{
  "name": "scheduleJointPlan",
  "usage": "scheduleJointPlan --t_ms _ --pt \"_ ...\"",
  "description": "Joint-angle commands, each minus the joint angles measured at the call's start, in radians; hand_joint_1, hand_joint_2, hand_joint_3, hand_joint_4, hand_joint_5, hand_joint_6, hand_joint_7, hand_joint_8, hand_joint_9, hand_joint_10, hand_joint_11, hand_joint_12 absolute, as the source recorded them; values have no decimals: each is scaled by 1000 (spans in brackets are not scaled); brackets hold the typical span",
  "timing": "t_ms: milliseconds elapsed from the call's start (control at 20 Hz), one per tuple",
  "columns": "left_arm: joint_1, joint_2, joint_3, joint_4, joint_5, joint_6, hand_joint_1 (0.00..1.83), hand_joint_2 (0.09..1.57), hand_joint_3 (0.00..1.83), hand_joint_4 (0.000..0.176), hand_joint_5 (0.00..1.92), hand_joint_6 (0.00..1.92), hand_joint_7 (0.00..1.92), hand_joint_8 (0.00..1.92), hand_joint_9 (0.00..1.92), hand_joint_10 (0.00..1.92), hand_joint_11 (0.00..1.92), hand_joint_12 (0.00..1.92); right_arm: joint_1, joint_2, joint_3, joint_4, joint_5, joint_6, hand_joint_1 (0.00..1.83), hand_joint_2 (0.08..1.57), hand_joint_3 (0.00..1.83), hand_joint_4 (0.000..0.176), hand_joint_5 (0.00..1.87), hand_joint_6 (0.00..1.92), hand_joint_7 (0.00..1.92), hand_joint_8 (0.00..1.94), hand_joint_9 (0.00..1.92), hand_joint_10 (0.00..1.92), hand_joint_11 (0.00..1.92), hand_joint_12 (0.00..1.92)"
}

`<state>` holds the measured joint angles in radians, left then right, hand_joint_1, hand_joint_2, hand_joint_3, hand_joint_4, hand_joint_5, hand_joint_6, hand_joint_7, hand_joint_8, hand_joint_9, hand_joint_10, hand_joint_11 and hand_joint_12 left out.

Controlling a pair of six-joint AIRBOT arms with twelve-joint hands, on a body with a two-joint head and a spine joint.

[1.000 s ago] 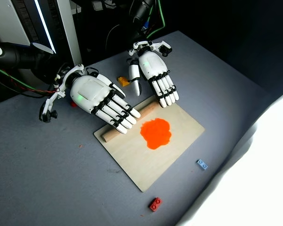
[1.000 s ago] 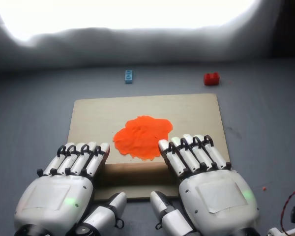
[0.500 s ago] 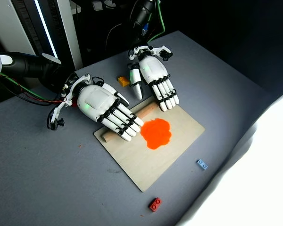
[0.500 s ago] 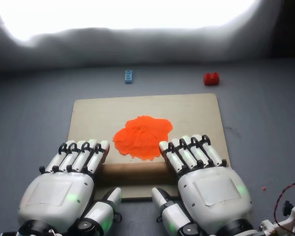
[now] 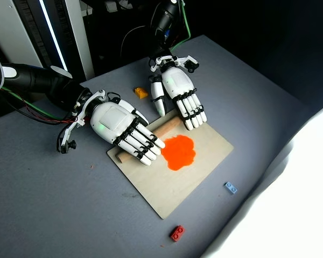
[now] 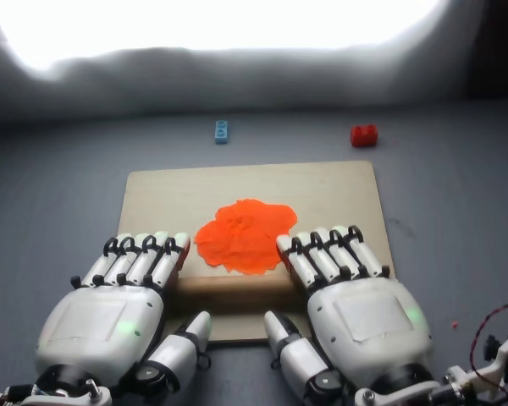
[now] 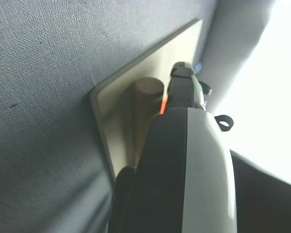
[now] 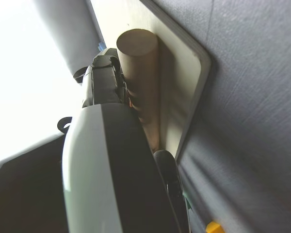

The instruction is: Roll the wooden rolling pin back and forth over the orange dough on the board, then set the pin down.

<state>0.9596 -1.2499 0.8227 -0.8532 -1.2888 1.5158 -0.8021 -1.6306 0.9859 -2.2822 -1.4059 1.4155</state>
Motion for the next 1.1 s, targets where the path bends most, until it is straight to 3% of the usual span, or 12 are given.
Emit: scheduleJointPlan --t_ms 0,100,250,450,550,750,800,1050 --pt "-7 0 3 49 -86 -2 0 1477 30 0 0 0 0 0 0 0 0 0 11 -1 3 -94 -75 7 0 1569 30 0 144 1 150 0 123 1 0 288" --pt "-11 -1 7 47 -82 -6 0 1424 4 0 0 0 0 0 0 0 0 0 15 -1 12 -94 -69 9 0 1556 15 0 127 2 135 1 108 2 0 232" --pt "-16 -2 14 46 -74 -6 0 1298 0 0 0 0 0 0 0 0 0 0 17 -1 19 -86 -62 9 0 1343 0 0 135 1 137 1 118 1 0 259" --pt "-18 -6 24 44 -67 -6 0 1302 0 0 0 0 0 0 0 0 0 0 20 -1 36 -73 -48 15 0 1416 5 0 165 11 156 6 132 5 0 321" --pt "-18 -8 29 44 -63 -6 0 1277 0 0 0 0 0 0 0 0 0 0 20 -2 46 -73 -40 20 0 1379 0 0 164 10 154 4 129 3 0 318" --pt "-22 -10 46 41 -50 -6 0 1391 0 0 0 0 0 0 0 0 0 0 26 -2 59 -73 -39 24 0 1509 34 0 165 5 150 4 120 4 0 273" --pt "-24 -10 49 39 -49 -6 0 1499 48 0 0 0 0 0 0 0 0 0 26 -2 62 -72 -39 24 0 1569 68 0 162 3 156 4 125 5 0 289" --pt "-35 -11 66 28 -38 -5 0 1552 65 0 0 0 0 0 0 0 0 0 29 -2 79 -71 -36 23 0 1571 83 0 175 4 168 4 137 5 0 328"
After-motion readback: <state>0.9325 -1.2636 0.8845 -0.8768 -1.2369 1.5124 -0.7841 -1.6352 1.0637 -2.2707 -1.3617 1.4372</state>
